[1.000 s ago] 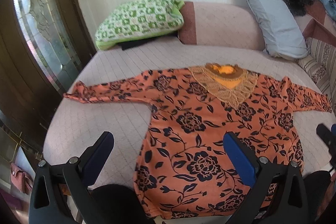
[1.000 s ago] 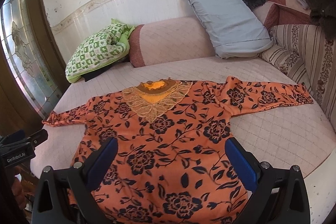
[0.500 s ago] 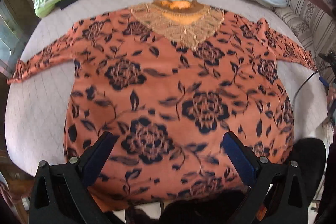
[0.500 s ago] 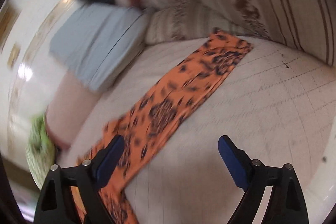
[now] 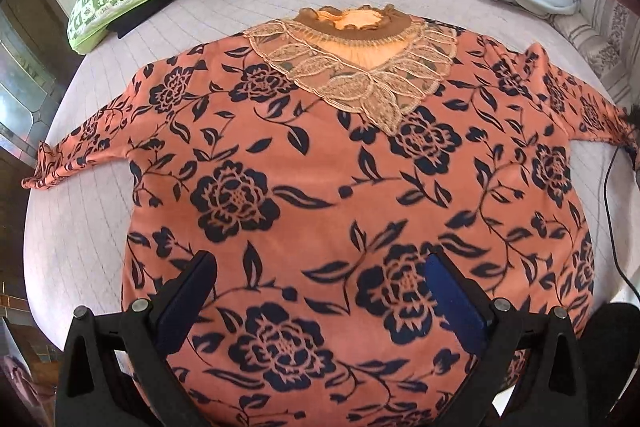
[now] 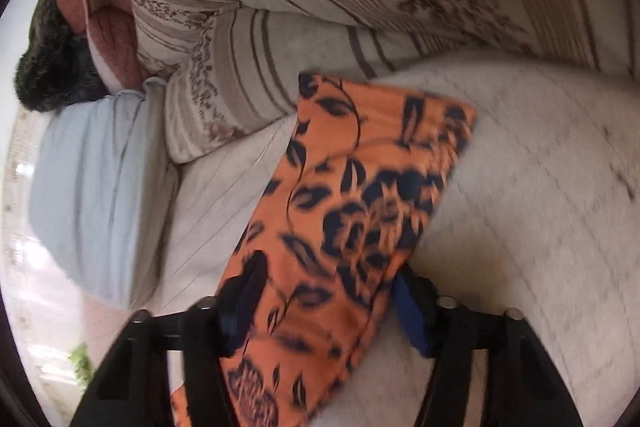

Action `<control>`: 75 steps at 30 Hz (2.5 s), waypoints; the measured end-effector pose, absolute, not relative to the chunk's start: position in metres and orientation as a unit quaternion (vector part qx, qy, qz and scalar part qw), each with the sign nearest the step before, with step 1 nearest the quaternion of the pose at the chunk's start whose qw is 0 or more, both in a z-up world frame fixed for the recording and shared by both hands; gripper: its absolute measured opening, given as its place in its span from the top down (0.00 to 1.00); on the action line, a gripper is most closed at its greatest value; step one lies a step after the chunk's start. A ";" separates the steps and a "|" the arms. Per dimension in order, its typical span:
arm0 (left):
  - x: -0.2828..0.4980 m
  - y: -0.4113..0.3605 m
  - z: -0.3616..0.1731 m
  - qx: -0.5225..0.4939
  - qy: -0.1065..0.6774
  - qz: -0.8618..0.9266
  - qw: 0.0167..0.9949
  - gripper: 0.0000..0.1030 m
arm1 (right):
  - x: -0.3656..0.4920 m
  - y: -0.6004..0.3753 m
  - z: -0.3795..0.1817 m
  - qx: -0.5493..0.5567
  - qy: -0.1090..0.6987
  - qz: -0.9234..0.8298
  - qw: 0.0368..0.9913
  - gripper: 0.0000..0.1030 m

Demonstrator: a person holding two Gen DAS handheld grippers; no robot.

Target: Fold small clothes

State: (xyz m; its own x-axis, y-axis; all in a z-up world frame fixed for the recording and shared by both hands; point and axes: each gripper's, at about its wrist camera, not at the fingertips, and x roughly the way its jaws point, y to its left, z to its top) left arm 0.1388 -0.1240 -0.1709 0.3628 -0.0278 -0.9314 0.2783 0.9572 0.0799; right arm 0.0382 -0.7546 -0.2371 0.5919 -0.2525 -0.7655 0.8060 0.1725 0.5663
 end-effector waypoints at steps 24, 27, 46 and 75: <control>0.292 0.068 -0.162 -0.020 0.362 0.233 0.903 0.00 | 0.210 -0.298 -0.081 0.236 0.327 -0.025 0.915 0.93; 0.290 0.091 -0.147 -0.039 0.342 0.242 0.907 0.00 | 0.233 -0.186 -0.133 0.088 0.427 -0.008 0.900 0.91; 0.297 0.065 -0.164 -0.116 0.431 -0.050 0.893 0.00 | 0.132 -0.157 -0.167 -0.081 0.426 0.005 0.901 0.86; 0.313 -0.080 -0.228 0.060 0.463 -0.170 0.868 0.89 | 0.104 -0.367 -0.208 0.242 0.407 -0.075 0.877 0.86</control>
State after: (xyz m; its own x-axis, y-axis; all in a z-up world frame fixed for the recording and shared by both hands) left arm 0.3130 -0.0796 -0.2283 0.5138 -0.2391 -0.8240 0.3500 0.9352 -0.0531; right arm 0.1039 -0.3667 -0.2082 0.6568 0.0650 -0.7512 0.3299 0.8711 0.3638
